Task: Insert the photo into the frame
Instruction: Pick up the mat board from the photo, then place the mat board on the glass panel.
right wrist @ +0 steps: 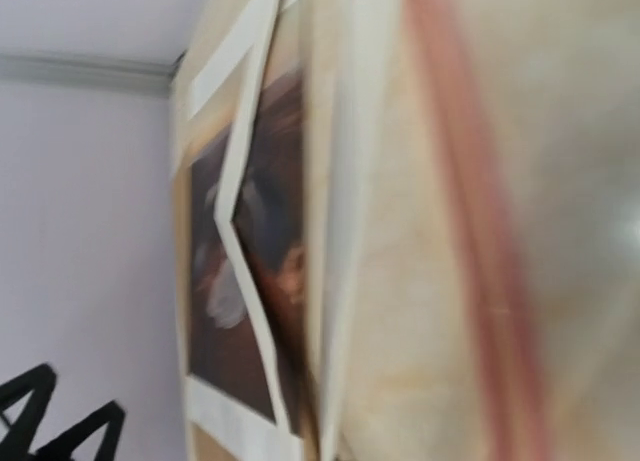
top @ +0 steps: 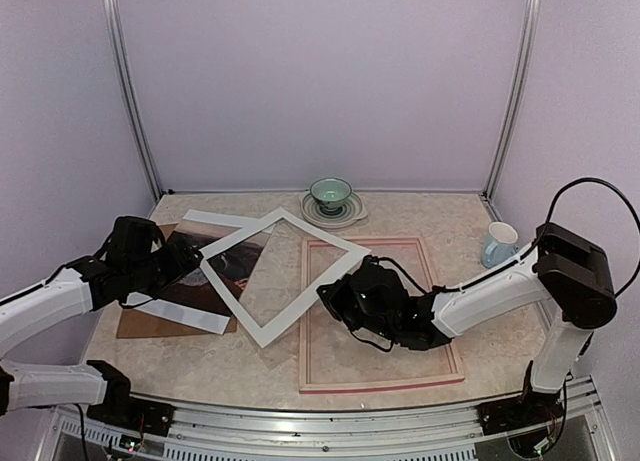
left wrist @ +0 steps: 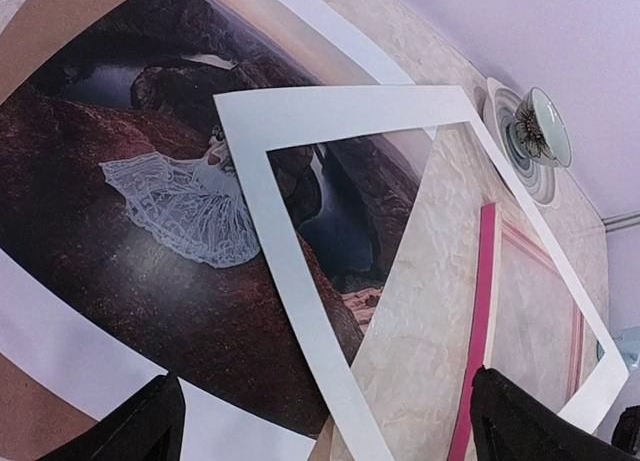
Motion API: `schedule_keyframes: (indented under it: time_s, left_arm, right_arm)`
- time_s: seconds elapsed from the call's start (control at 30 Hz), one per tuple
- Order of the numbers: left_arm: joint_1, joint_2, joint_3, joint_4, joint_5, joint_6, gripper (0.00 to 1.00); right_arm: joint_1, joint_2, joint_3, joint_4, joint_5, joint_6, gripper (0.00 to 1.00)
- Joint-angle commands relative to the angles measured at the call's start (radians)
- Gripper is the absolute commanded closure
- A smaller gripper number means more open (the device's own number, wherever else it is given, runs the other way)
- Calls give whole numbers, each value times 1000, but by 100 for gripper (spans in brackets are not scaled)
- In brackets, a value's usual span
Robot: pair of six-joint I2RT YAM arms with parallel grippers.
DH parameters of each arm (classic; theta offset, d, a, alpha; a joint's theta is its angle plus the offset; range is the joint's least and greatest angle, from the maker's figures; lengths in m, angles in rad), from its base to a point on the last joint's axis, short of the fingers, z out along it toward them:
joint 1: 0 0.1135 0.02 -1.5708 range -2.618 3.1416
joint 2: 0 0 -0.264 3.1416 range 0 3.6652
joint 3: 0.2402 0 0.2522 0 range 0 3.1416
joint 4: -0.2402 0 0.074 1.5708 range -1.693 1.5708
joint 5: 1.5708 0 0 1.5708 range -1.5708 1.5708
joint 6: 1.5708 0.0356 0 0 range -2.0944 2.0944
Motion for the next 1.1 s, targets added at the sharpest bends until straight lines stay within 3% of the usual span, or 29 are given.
schedule_keyframes:
  time_s: [0.0, 0.23, 0.4, 0.6, 0.63, 0.7, 0.8, 0.9, 1.07]
  left_arm:
    - [-25, 16, -14, 30, 1, -8, 2]
    - [-106, 70, -14, 102, -19, -53, 2]
    - [-198, 166, 20, 150, -35, -91, 2]
    - [-299, 304, 66, 198, -43, -135, 2]
    - [-310, 321, 73, 200, -42, -139, 2]
    - [-326, 354, 83, 204, -43, -147, 2]
    - [-341, 387, 94, 210, -41, -149, 2]
    - [-343, 419, 106, 216, -39, -147, 2]
    - [-344, 491, 146, 230, -15, -140, 2]
  right_arm:
    - [53, -166, -107, -167, 193, 119, 100]
    - [182, -390, -235, -537, 361, 430, 100]
    - [294, -438, -280, -750, 403, 682, 100]
    - [337, -440, -295, -797, 377, 758, 100]
    - [338, -444, -295, -799, 376, 756, 93]
    - [338, -458, -288, -825, 371, 748, 68]
    - [337, -491, -260, -897, 348, 723, 51]
    - [338, -532, -221, -974, 322, 669, 41]
    - [337, -591, -129, -1108, 295, 585, 38]
